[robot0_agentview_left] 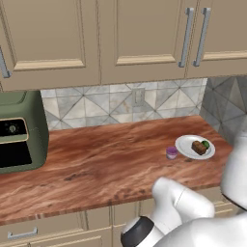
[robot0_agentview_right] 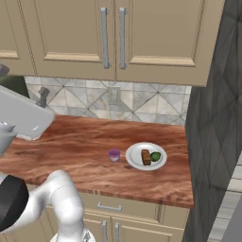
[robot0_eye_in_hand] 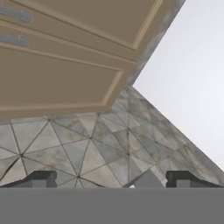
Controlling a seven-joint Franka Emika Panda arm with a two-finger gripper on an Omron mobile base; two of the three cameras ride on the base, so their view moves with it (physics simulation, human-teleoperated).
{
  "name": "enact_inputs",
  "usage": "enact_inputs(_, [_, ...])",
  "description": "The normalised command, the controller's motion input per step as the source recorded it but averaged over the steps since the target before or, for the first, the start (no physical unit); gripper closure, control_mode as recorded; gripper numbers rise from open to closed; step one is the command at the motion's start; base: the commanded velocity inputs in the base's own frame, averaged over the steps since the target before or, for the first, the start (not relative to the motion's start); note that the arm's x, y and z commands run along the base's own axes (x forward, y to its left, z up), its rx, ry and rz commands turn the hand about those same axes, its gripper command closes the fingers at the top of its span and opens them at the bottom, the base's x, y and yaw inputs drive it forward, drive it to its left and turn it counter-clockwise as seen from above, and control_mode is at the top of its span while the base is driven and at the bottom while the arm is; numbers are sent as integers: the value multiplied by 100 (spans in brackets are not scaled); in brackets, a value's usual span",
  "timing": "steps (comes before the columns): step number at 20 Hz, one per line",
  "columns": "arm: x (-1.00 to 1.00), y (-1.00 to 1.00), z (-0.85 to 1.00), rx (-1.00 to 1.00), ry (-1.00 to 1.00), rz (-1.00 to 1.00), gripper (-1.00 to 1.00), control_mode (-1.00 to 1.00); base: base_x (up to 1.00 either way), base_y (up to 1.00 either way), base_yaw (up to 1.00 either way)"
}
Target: Pick the avocado and bread from the counter and place them on the plate. Then pick the jam from the cabinet and place it next to the plate. Lastly close the cabinet door.
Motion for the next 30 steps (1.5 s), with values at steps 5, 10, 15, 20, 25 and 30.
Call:
enact_inputs(5, [-4, 0, 0, 0, -1, 0, -100, 100, -22, 6, 0])
enact_inputs(10, [0, 0, 0, 0, 0, 0, -100, 100, -49, 47, -10])
enact_inputs(15, [0, 0, 0, 0, 0, 0, -100, 100, -64, 56, -33])
enact_inputs(20, [0, 0, 0, 0, 0, 0, -100, 100, -71, 59, -49])
enact_inputs(25, [0, 0, 0, 0, 0, 0, -100, 100, -57, 61, -60])
enact_inputs(30, [0, 0, 0, 0, 0, 0, -100, 100, -33, 26, -62])
